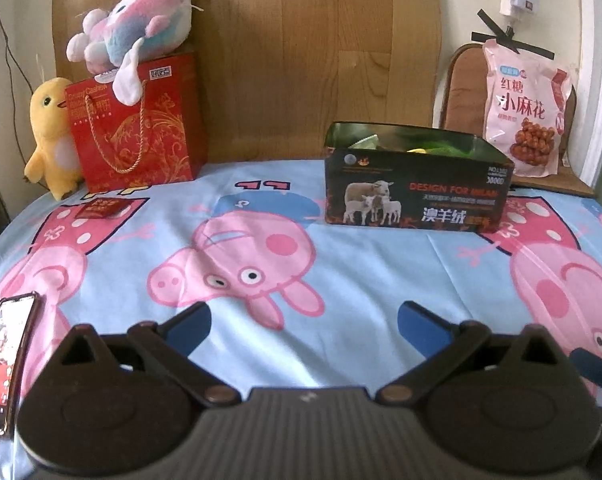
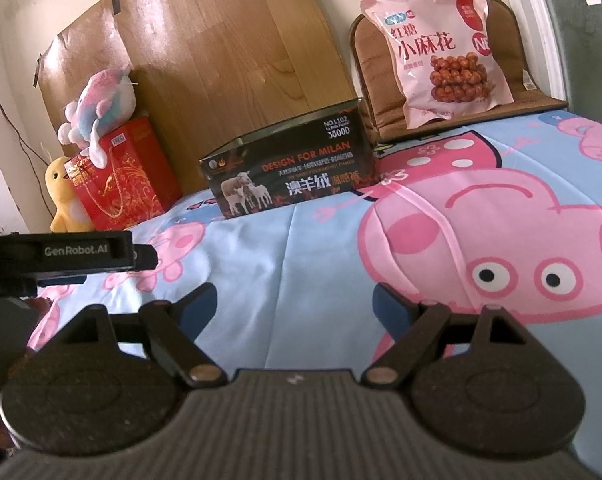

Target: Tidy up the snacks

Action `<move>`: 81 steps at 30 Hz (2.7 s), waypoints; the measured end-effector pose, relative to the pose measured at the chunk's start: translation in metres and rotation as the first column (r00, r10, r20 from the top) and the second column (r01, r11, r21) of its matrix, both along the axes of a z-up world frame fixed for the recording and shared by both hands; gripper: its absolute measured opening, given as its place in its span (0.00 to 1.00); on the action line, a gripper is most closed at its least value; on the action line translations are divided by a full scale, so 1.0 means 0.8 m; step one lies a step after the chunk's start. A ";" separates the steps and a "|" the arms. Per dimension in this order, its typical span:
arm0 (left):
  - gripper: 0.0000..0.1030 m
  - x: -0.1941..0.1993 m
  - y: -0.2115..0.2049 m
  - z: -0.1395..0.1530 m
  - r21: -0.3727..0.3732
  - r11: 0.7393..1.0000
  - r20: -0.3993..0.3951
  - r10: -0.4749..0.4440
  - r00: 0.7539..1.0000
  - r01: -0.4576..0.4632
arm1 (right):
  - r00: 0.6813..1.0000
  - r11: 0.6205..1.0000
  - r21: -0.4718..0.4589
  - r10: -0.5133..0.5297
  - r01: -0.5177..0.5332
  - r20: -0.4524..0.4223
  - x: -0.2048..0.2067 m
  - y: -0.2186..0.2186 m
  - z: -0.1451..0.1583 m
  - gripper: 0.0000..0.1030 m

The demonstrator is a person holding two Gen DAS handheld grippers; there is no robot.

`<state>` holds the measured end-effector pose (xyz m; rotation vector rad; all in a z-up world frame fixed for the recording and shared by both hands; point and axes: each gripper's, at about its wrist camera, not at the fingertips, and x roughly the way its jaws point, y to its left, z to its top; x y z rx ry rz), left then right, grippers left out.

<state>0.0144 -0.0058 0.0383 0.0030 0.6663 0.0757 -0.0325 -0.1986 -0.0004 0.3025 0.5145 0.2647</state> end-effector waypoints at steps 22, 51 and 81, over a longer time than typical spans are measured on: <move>1.00 0.001 -0.016 -0.004 0.115 0.993 0.001 0.018 1.000 -0.018 | 1.000 1.000 0.009 -0.005 0.005 -0.004 0.000 -0.005 -0.001 0.85; 1.00 -0.004 -0.013 0.010 0.166 0.981 0.064 0.086 0.994 -0.096 | 1.000 1.000 0.012 0.000 0.000 0.013 -0.004 -0.006 0.003 0.86; 1.00 -0.004 -0.035 0.006 0.206 0.978 0.040 0.030 0.999 -0.038 | 1.000 1.000 0.024 -0.010 0.009 0.013 -0.007 -0.014 0.003 0.86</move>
